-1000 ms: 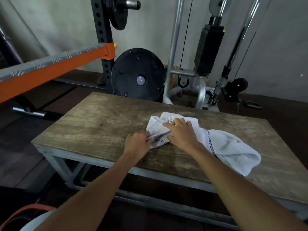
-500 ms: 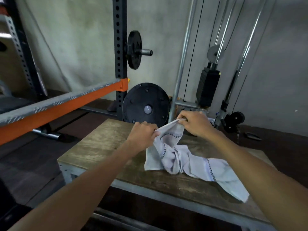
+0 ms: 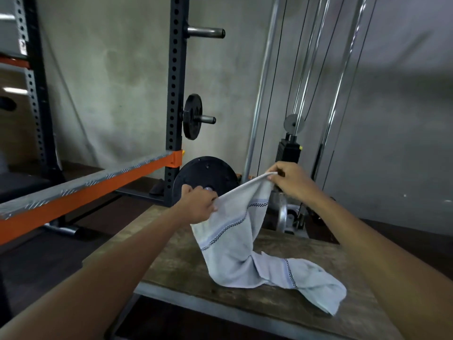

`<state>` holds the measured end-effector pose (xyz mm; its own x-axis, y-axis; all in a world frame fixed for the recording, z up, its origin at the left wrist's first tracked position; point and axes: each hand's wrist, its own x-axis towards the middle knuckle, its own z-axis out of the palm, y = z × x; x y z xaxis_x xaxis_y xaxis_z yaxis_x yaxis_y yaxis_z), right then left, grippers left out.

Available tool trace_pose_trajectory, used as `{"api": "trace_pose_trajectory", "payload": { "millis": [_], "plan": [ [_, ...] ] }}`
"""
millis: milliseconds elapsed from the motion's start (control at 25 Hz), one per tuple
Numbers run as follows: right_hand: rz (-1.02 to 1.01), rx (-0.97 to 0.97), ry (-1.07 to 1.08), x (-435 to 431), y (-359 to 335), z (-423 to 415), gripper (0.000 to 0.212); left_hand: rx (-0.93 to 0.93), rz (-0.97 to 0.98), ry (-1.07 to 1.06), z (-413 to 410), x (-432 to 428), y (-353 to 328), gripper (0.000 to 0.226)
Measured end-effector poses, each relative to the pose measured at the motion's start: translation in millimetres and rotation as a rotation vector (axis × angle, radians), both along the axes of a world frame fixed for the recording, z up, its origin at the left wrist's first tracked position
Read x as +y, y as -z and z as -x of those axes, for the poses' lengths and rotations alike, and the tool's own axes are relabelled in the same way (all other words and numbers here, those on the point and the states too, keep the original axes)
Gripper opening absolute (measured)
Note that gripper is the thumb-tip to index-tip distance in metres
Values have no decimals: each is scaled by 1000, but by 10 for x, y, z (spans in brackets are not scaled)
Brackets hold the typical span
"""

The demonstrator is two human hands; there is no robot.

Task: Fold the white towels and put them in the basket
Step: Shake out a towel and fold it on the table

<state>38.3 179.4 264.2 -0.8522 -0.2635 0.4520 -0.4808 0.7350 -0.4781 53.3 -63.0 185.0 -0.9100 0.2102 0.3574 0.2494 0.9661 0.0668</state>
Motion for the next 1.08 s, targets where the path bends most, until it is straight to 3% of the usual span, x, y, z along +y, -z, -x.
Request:
{"api": "trace_pose_trajectory", "payload": {
  "millis": [80,240,360,520,680,800,880,1000,1080],
  "plan": [
    [-40,38,33,101,-112,-54,10,-27,-37,-28,-39,-102,21,24],
    [1,37,99,478,-290,-87,8,-26,-90,-19,-130,-303,-256,18],
    [63,53,129,668,-500,-97,19,124,18,-82,-121,-402,-706,11],
    [191,200,143,743,-1040,-171,5,392,-6,-57,-172,-401,-1563,18],
    [139,84,62,914,-1338,-274,8,353,-85,-32,-374,-468,-2190,14],
    [229,201,91,963,-1512,-297,9,359,-198,75,-500,-479,-2416,15],
    [250,174,49,945,-1628,-324,10,323,-310,95,-561,-493,-2526,13],
    [395,139,-21,944,-1771,-357,5,93,-691,170,-621,-584,-2596,20],
    [439,34,-67,974,-1819,-327,3,-56,-869,205,-617,-687,-2585,41]
  ]
}}
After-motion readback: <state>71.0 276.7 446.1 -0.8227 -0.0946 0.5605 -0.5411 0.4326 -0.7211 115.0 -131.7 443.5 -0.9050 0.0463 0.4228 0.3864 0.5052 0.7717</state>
